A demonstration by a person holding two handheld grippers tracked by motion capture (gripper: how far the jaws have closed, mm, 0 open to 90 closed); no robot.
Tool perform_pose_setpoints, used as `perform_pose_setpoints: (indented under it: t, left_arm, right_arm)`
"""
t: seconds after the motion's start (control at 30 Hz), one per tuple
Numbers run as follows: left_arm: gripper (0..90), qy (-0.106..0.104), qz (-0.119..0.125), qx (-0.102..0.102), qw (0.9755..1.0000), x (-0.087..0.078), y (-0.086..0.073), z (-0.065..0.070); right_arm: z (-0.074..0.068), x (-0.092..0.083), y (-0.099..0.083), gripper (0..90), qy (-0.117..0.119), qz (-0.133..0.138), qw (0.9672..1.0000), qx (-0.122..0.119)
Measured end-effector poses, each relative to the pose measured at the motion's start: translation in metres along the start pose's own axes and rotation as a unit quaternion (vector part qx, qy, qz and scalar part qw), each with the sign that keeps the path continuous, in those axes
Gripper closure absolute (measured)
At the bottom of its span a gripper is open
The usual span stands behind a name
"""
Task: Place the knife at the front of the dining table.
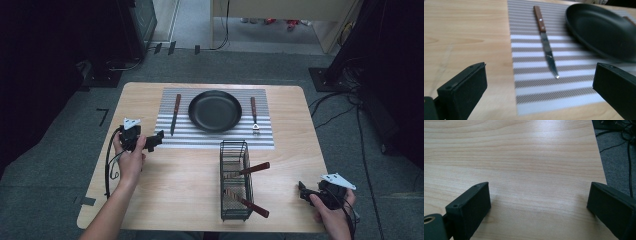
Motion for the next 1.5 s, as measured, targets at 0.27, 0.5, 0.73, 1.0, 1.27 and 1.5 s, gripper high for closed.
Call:
perform_pose_setpoints:
  t: [0.27,0.5,0.73,1.0,1.27,1.5]
  left_arm:
    - [0.0,0.011,0.005,-0.001,0.9999,-0.023,-0.031,-0.022]
    - [0.0,0.028,0.005,0.015,0.9995,-0.042,-0.065,-0.039]
    - [0.0,0.032,0.011,0.002,0.9994,-0.065,-0.094,-0.055]
    - [0.0,0.047,-0.001,-0.009,0.9988,-0.076,-0.121,-0.069]
    - [0.0,0.067,-0.043,-0.011,0.9967,-0.059,-0.127,-0.072]
    - [0.0,0.091,-0.078,0.019,0.9927,-0.052,-0.128,-0.068]
  right_arm:
    - [0.000,0.000,0.000,4.5,0.000,0.000,1.0000,0.000]
    - [0.000,0.000,0.000,4.5,0.000,0.000,1.0000,0.000]
    - [0.000,0.000,0.000,4.5,0.000,0.000,1.0000,0.000]
    - [0.000,0.000,0.000,4.6,0.000,0.000,1.0000,0.001]
    - [0.000,0.000,0.000,4.5,0.000,0.000,1.0000,0.000]
    - [0.000,0.000,0.000,4.5,0.000,0.000,1.0000,0.000]
Point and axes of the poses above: each handheld gripper's, and its own axes: x roughly forward along the jaws, y roughly out of its top, z roughly to its right, the point moved 6 cm from there along x, roughly forward along the jaws, and after that the axes turned 12 degrees about -z, right-handed, at the moved point
